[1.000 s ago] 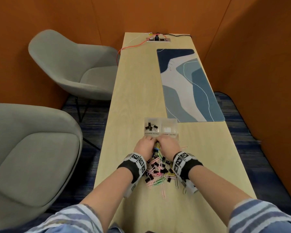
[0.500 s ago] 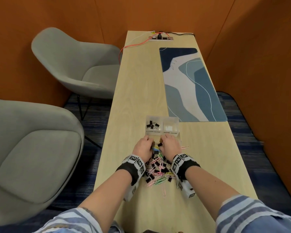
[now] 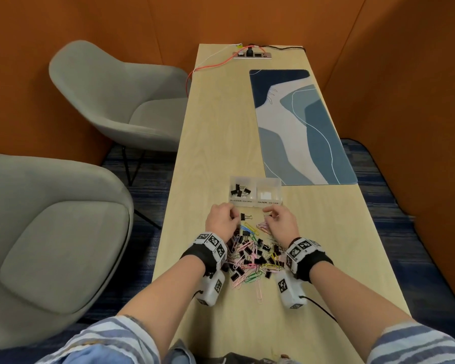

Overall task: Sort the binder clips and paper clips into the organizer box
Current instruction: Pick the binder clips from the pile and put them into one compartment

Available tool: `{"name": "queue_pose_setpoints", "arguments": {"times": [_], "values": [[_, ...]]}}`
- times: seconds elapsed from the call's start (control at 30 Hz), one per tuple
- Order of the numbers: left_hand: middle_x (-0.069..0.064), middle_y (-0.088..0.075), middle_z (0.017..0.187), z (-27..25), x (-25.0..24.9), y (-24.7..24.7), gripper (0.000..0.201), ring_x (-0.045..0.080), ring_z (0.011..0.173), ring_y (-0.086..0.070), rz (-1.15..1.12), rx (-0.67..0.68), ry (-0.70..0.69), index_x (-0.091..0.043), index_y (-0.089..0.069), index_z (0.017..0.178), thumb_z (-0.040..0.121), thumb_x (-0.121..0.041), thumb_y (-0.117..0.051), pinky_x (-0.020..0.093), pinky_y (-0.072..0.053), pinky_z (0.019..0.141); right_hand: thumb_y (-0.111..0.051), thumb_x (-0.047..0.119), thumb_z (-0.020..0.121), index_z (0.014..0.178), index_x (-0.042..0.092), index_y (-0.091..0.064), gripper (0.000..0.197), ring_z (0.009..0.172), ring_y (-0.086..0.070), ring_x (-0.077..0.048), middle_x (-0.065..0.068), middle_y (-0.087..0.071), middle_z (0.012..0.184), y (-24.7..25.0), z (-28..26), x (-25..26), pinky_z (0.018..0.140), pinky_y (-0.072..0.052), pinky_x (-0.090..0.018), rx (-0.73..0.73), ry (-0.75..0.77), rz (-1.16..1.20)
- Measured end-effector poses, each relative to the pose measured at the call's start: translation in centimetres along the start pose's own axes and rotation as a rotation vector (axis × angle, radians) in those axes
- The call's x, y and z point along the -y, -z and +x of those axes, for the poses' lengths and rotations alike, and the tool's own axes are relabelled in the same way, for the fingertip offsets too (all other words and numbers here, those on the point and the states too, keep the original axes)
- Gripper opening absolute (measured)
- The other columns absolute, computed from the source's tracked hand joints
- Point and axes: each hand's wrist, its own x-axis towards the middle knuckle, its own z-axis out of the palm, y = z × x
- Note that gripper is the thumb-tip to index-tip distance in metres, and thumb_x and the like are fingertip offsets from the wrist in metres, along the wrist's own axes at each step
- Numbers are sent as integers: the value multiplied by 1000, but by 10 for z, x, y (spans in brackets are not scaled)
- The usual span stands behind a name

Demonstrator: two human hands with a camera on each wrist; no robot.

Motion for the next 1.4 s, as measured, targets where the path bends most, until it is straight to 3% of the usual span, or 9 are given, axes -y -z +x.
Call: {"name": "queue_pose_setpoints", "arguments": {"times": [0.1,0.2,0.37,0.57,0.67,0.9,1.1,1.23,1.4], "values": [[0,-61,105,5,-7,3,7,19,98,-55,82,17,-107,-15,-61,91,89,-12,-55,33,-48,90,-48,10,88,90,19,-65,19,73,-60,-21,-4,-63,84,8,0,-1,73,-54,-37,-25,-87,107],[4,-53,115,9,-15,-1,7,24,94,-60,113,97,-145,-12,-57,96,93,-11,-50,39,-51,89,-44,11,89,83,10,-63,20,59,-57,-20,-9,-65,71,11,0,-1,60,-51,-31,32,-259,247],[8,-46,126,13,-22,-7,31,29,105,-57,218,198,-104,-11,-53,111,86,7,-46,42,-50,90,-46,8,87,65,13,-59,26,57,-48,-11,2,-56,65,5,-7,8,56,-41,-21,209,-293,131],[16,-48,124,14,-24,-12,22,33,98,-60,357,119,-131,-3,-52,115,98,-9,-41,41,-49,79,-56,17,87,104,13,-64,19,97,-61,-24,-7,-61,111,-10,-36,4,84,-48,-32,231,55,-475],[12,-48,120,12,-22,-14,15,31,93,-62,368,151,-128,-4,-60,104,95,-11,-50,40,-51,79,-56,17,88,106,13,-59,18,95,-60,-28,-9,-54,116,-16,-43,-2,82,-50,-36,229,100,-549],[14,-51,120,9,-13,-15,16,34,94,-61,312,172,-101,-6,-55,108,94,-9,-49,45,-51,83,-58,20,88,117,11,-53,31,92,-60,-29,-7,-43,120,-14,-47,-10,82,-49,-35,189,68,-473],[15,-42,130,3,-5,-4,25,33,93,-63,220,167,-87,-4,-53,118,98,-18,-45,46,-53,88,-52,10,89,106,7,-55,17,87,-60,-29,-9,-46,115,-13,-47,-10,78,-51,-39,188,119,-521],[13,-42,118,-10,2,7,30,27,88,-62,122,140,-45,-4,-53,118,100,-25,-39,38,-52,92,-56,15,86,99,10,-51,15,83,-60,-26,-9,-55,104,-6,-44,-4,74,-50,-35,197,100,-442],[16,-43,118,-25,6,14,31,24,77,-53,141,157,13,-2,-46,114,102,-26,-31,32,-44,74,-48,20,88,88,9,-54,12,74,-56,-24,-5,-61,80,11,-40,-5,64,-41,-31,73,-45,-233]]}}
